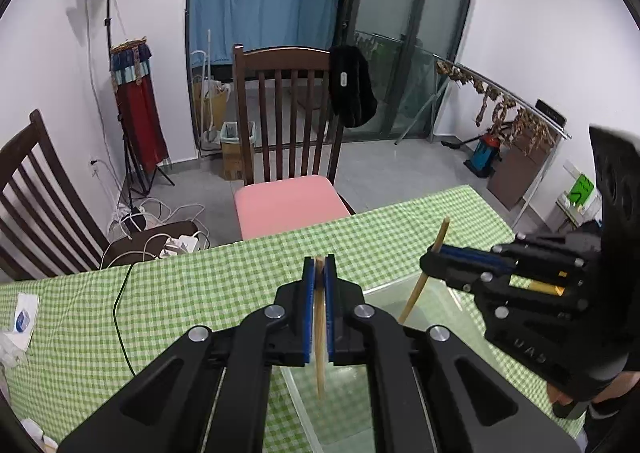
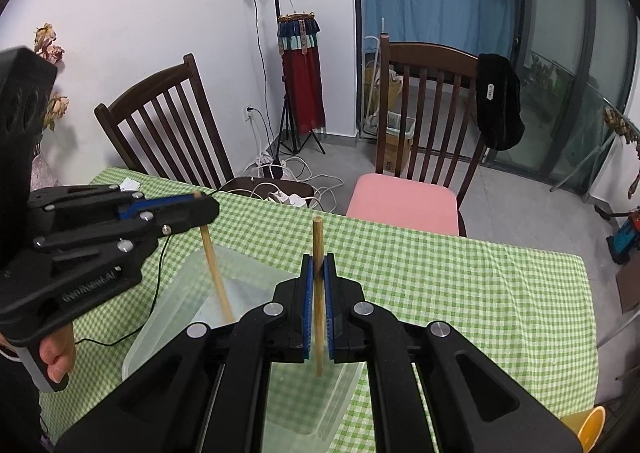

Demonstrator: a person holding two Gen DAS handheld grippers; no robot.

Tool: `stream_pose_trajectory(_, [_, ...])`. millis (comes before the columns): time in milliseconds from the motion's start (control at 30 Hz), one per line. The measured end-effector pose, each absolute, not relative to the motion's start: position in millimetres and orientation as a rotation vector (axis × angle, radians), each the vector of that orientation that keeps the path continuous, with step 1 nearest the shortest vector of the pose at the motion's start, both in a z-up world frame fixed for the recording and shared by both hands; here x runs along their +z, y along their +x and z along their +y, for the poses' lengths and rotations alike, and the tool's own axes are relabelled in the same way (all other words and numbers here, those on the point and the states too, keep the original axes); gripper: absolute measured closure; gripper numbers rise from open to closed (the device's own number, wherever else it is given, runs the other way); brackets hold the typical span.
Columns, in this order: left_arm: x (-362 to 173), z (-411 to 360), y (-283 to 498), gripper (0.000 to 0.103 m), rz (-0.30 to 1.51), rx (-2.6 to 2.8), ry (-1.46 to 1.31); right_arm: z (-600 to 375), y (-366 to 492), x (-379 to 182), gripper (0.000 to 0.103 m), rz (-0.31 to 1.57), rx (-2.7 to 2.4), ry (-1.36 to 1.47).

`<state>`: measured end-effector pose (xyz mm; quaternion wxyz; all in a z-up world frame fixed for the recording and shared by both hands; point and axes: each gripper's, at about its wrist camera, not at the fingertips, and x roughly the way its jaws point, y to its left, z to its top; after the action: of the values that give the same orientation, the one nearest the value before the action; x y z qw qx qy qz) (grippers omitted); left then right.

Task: Organize utensils
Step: 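Open the right tool to release the chopstick into the box, then withdraw the right tool from the box back toward the chopstick pile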

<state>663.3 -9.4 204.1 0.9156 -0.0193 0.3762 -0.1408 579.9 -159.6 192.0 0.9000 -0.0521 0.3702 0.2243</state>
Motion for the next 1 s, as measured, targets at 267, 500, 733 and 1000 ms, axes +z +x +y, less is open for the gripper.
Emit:
stream_pose_trajectory(267, [230,-5,642,0.082,0.731,-0.272,-0.045,-169,562,222,0.04,0.688,0.41,-0.101])
stream_pose_trajectory(500, [261,0,613,0.05,0.684,-0.243,-0.06,-176,536,250,0.04,0.647,0.376,-0.112])
stream_pose_trajectory(733, [309,10,568,0.023,0.577,-0.179,-0.064,-192,501,287,0.035,0.585,0.343,-0.098])
stream_pose_trajectory(1000, [358,10,507,0.009,0.465,-0.141,-0.028,-205,451,327,0.022,0.486,0.296,-0.107])
